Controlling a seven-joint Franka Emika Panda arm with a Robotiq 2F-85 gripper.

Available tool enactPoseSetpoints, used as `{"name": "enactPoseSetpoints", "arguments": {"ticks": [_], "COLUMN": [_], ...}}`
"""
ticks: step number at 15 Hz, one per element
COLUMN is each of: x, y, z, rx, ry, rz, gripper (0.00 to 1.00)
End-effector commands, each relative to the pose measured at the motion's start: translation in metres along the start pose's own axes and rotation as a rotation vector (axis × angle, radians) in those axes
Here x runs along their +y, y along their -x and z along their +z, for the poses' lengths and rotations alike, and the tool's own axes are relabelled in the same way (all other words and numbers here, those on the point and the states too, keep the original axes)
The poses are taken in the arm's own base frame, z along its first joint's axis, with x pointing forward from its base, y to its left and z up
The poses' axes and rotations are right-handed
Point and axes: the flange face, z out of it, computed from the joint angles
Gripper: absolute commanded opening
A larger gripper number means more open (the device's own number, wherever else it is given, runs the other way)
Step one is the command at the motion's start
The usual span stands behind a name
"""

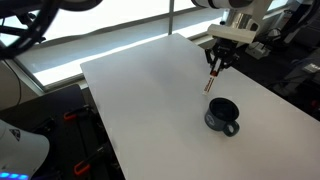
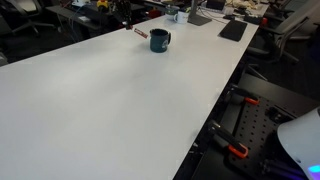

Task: Take the marker out of the cup

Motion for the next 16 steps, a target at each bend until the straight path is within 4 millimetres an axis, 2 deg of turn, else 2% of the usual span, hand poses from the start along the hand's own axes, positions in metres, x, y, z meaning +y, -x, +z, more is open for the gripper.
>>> {"name": "enactPoseSetpoints", "arguments": {"ticks": [1, 4, 9, 16], "x": [0.001, 0.002, 0.010, 0.020], "y": [-0.012, -0.015, -0.034, -0.045], "z": [0.007, 0.016, 0.014, 0.024], "rx": [-0.026, -0.029, 0.107, 0.222], "ry": [-0.023, -0.042, 0.024, 0.044], "rz": [-0.056, -0.087, -0.178, -0.269], "gripper": [0.04, 0.04, 0.04, 0.04]}}
